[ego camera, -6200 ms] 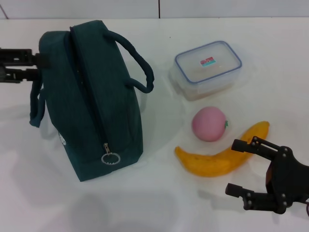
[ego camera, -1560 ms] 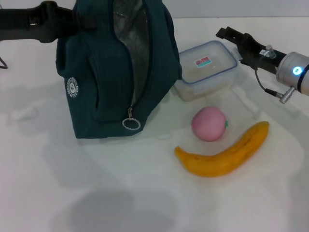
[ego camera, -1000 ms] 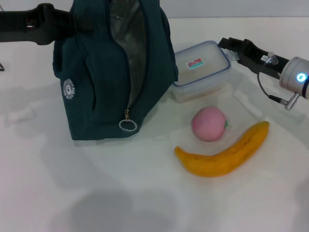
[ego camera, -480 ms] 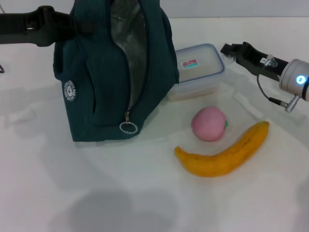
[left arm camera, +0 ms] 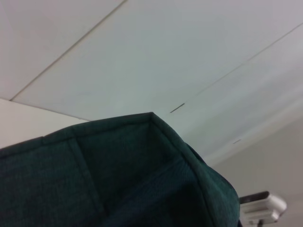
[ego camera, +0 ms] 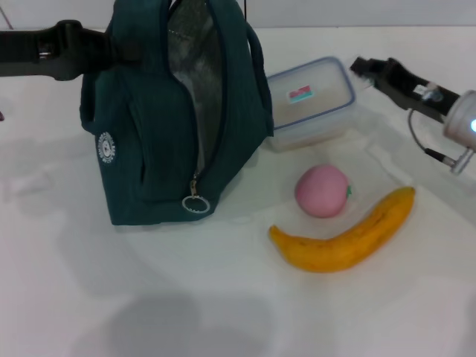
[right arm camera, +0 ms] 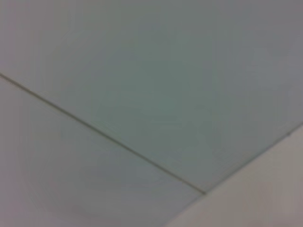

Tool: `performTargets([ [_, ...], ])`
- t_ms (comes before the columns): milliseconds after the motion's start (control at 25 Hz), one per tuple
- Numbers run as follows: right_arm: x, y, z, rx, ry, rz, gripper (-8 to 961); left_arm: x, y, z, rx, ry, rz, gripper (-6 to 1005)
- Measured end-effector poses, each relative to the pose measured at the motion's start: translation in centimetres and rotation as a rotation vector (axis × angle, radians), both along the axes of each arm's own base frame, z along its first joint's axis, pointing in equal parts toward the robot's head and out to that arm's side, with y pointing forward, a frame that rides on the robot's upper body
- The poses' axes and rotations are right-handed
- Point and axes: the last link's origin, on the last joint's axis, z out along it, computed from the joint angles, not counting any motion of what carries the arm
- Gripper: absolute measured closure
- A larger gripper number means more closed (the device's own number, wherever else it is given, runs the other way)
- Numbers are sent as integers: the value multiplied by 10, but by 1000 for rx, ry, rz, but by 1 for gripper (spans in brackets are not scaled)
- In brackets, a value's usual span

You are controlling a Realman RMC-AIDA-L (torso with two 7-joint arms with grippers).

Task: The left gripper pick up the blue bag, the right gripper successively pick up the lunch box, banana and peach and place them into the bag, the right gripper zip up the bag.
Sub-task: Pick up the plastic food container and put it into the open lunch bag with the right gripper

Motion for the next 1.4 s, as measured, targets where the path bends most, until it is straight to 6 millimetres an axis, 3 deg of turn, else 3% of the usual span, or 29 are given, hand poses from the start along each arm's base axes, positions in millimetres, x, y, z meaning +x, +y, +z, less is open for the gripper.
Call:
performTargets([
  [400,23,-27,25,147,141,9,859,-6,-3,0,-2,9,11,964],
  [920,45,-69,63,312,324,60,859,-10,-9,-16,-53,34,16,965],
  [1160,30,-76,75,325,458,149,859,-9,-11,-23,-76,47,1,965],
  [1400,-3,-63,81,275,568,257,860,-7,-10,-24,-81,40,-1,965],
])
